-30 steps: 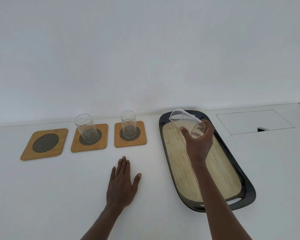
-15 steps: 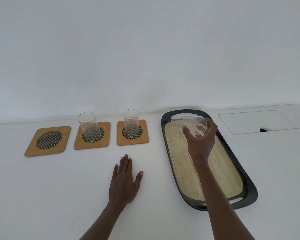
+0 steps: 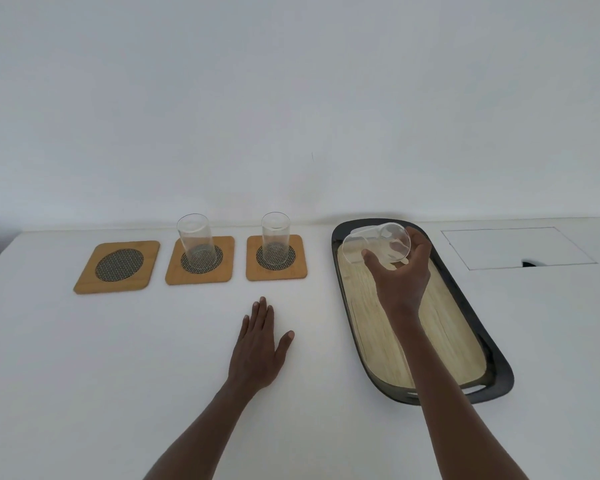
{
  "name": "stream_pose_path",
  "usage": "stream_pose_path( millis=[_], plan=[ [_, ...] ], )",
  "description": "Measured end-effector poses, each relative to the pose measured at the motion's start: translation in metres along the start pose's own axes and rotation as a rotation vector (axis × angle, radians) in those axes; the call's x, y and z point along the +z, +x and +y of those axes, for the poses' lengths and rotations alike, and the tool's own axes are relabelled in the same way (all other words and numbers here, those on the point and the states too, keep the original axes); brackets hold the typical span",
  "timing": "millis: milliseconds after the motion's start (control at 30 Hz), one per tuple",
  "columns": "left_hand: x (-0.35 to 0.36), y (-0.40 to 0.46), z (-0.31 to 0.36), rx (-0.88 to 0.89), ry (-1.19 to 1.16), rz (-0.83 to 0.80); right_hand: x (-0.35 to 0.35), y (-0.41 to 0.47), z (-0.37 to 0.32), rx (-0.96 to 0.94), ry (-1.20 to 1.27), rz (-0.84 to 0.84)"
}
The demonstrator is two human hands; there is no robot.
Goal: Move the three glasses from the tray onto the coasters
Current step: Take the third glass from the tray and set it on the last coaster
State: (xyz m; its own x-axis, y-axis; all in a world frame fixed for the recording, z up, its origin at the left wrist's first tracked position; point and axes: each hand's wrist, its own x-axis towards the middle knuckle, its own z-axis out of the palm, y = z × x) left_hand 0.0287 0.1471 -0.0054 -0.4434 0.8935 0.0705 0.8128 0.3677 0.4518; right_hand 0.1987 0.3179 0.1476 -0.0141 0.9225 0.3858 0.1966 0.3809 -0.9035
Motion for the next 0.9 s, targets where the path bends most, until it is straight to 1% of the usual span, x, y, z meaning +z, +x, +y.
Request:
stream_pose_path(
  millis=[133, 233, 400, 633, 900],
  plan=[
    [-0.01, -0.011, -0.015, 0.002, -0.069, 0.016, 0.0, -0.009, -0.013, -0.068, -0.011, -0.03],
    [-0.024, -0.023, -0.036, -0.029, -0.04, 0.032, 0.004, -0.019, -0.027, -0.106, 0.004, -0.033],
    [-0.052, -0.046, -0.073, -0.084, -0.015, 0.06, 0.016, -0.039, -0.051, -0.11, 0.036, -0.036],
    [-0.083, -0.077, -0.131, -0.169, 0.031, 0.075, 0.048, -0.075, -0.084, -0.139, 0.041, -0.075],
    [-0.122, -0.094, -0.199, -0.225, 0.065, 0.099, 0.103, -0.12, -0.117, -0.142, 0.076, -0.115]
  ],
)
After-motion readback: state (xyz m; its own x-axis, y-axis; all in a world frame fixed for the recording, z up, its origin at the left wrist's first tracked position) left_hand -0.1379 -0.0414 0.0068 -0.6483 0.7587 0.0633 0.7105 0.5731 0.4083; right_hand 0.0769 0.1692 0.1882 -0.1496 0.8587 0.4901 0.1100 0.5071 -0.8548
